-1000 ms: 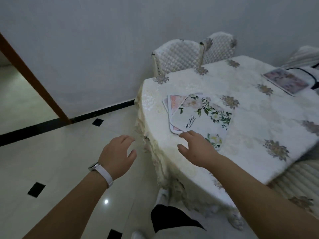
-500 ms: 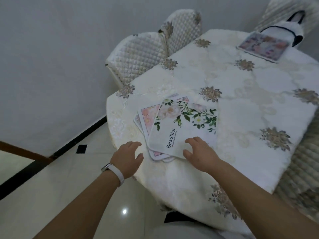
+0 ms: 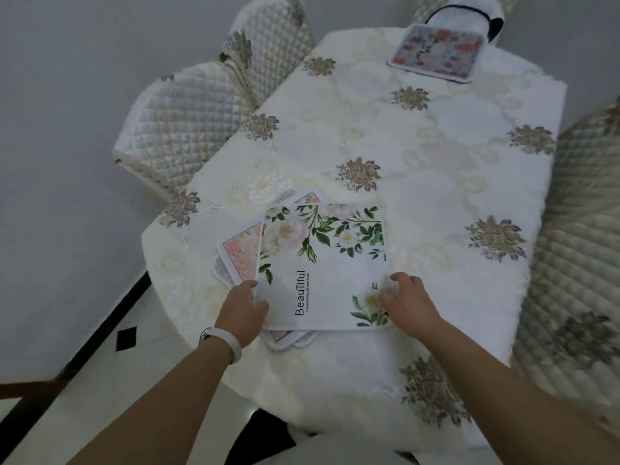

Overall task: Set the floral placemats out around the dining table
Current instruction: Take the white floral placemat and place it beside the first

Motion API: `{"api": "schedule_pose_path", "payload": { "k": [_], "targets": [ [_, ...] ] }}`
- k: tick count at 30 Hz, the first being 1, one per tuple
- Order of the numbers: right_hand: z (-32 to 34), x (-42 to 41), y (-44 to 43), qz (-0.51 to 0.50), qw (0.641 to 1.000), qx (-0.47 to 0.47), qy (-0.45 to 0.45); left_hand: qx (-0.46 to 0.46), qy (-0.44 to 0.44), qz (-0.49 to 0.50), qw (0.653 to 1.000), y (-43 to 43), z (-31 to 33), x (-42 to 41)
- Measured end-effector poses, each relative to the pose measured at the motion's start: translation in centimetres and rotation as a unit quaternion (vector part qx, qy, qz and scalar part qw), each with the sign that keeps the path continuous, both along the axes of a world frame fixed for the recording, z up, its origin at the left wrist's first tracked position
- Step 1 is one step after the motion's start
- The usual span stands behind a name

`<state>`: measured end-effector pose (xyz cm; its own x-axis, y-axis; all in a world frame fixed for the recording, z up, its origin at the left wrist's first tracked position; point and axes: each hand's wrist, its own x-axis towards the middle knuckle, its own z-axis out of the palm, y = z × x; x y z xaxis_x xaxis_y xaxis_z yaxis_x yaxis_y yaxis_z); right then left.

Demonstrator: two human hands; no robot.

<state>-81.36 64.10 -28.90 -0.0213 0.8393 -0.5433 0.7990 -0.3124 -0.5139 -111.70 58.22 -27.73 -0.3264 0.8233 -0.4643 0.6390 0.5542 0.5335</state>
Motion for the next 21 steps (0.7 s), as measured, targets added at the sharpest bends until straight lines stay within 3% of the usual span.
{"api": "schedule_pose_path", "payload": {
  "k": [5,11,21],
  "targets": [
    [-0.7,-1.5,0.1,-0.135,0.989,-0.023,0.049,0.004,-0.048,0.024,0.999,2.2,-1.2,-1.0],
    [-0.9,-4.3,-0.5,-0.312,0.944,-0.035,0.100,-0.022,-0.136,0.083,0.987,5.3,-2.2,-3.8],
    [0.3,-9.3,-2.8,-0.371,0.927,-0.010,0.050,-0.036,-0.254,0.036,0.966,7.0,-2.7,-7.3]
  ]
}}
